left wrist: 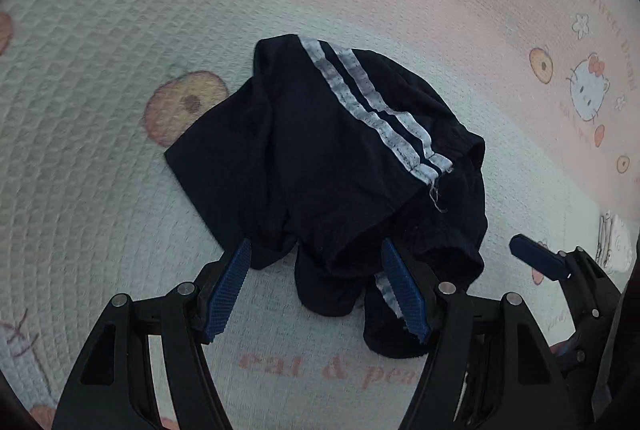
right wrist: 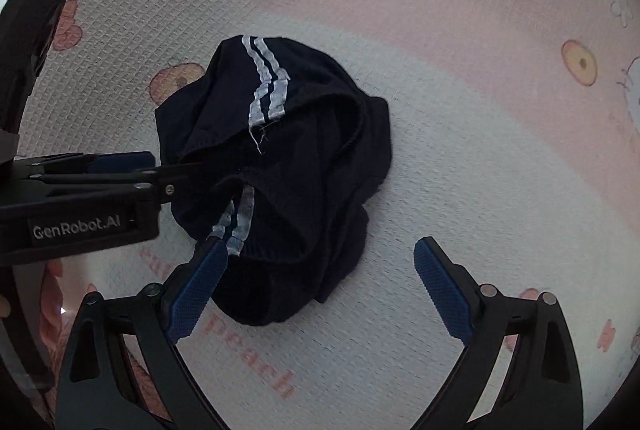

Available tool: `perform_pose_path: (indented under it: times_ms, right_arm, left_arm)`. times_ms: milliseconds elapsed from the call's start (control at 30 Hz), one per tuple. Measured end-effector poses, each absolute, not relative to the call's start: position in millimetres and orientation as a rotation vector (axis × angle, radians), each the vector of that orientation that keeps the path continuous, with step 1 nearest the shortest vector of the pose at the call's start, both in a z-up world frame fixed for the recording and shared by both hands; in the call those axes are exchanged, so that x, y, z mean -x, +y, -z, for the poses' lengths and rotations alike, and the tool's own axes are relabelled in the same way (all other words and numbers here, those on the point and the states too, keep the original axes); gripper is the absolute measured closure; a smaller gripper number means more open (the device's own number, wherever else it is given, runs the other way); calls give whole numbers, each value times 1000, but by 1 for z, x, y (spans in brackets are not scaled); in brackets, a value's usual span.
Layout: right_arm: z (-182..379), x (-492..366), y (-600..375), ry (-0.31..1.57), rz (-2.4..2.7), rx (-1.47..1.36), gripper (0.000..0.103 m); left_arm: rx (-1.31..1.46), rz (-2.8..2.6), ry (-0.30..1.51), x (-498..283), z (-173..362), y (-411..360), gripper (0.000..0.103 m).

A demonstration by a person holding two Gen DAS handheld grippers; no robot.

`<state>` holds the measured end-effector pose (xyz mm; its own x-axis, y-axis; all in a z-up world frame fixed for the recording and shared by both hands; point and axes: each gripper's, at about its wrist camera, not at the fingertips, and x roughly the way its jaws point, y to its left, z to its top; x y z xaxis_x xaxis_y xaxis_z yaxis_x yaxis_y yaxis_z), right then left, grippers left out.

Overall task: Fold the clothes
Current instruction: 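Grasp the shorts waistband with the left gripper while the right gripper grasps another edge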

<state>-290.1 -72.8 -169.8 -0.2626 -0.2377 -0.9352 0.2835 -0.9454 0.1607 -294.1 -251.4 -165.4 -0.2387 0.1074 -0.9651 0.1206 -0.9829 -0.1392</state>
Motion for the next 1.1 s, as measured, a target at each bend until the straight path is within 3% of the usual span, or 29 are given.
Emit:
perform_pose_path:
  times_ms: [33, 67, 133, 167, 200, 267, 667, 833, 1000, 1067, 1100]
  right_arm:
    - [178, 294, -76, 40, 2239, -1703, 16]
    - [187, 296, -78, 34, 2195, -1747, 42]
    - [194, 293, -80, 48, 2176, -1733, 58]
    - [190, 289, -79, 61, 2174, -1708, 80]
    - [187, 286, -75, 48, 2166, -1699, 80]
    - [178, 279, -58, 40, 2203, -1696, 92]
    - [59, 151, 130, -82, 2522, -1604, 92]
    - [42, 79, 206, -218, 2616, -1632, 91]
    - [26, 51, 256, -359, 2623, -1641, 85]
    - [21, 40, 272, -440, 2643, -1598, 75]
    - [21, 42, 275, -438, 2673, -1606, 74]
  left_arm:
    - [-1942, 2469, 289, 296, 169, -248, 40]
    - [-1953, 2494, 300, 298, 173, -245, 89]
    - [-1945, 2516, 282, 296, 170, -240, 90]
    - [-1932, 2542, 254, 293, 164, -235, 90]
    - [-1925, 2572, 263, 287, 157, -231, 90]
    - [-1913, 2633, 303, 273, 140, -222, 90]
    - [-1983, 2951, 429, 157, 69, -76, 90]
    - [-2065, 2982, 517, 128, 52, -13, 90]
    - [-1908, 3114, 422, 120, 4, 15, 90]
    - [-1859, 3118, 382, 118, -8, 15, 90]
    - [-1845, 3105, 363, 117, -12, 13, 90]
